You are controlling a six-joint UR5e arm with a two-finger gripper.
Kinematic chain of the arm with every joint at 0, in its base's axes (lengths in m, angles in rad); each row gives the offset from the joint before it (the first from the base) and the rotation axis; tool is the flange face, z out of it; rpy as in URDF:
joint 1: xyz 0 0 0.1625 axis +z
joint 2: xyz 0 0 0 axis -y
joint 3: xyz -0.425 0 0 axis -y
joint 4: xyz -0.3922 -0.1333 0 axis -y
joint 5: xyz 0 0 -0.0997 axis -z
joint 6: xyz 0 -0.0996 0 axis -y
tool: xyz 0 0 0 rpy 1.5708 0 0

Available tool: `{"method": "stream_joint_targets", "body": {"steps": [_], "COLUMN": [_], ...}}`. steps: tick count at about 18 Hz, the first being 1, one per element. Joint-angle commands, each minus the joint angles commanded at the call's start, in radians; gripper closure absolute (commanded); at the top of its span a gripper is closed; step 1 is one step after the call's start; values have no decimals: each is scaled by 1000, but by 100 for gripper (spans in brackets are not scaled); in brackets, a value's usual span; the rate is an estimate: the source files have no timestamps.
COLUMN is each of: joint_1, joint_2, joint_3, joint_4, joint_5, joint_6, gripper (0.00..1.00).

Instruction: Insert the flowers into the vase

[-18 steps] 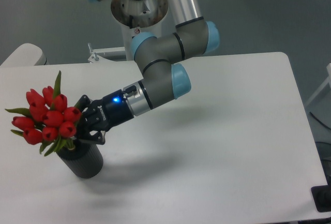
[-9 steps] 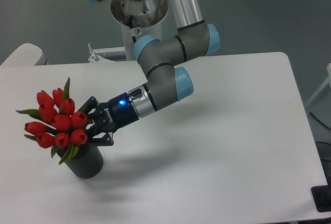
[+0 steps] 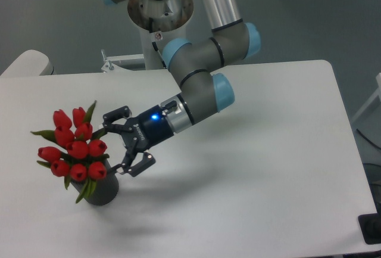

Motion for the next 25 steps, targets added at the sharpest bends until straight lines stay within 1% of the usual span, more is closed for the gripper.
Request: {"method": "stream_joint_targets", "body": {"steps": [4,6,7,9,11,13,14,15,17,18,19,21,22,24,25], "joint_1": [61,86,98,146,192,209,222,235,232,223,215,197,198,198,198], "joint_2": [11,8,-3,-55,-86,-118,-129,-133,-144,-164,-175,-199,-202,-207,-209], "joint_3": [28,60,86,132,158,169,181,202,256,282,296,330,347,365,374], "joint_4": [0,-2,-5,0,-3,-2,0,-2,-8,-8,-6,-6,-8,-8,-8], "joint_5": [0,2,3,3,5,12,50,122,304,383,435,483,512,616,688], "joint_6": [-94,-138,-163,-178,-180,-178,-177,-180,-183,-183,-183,-183,-184,-186,-186], "gripper": [0,0,0,0,0,0,0,0,0,0,0,0,0,0,0]}}
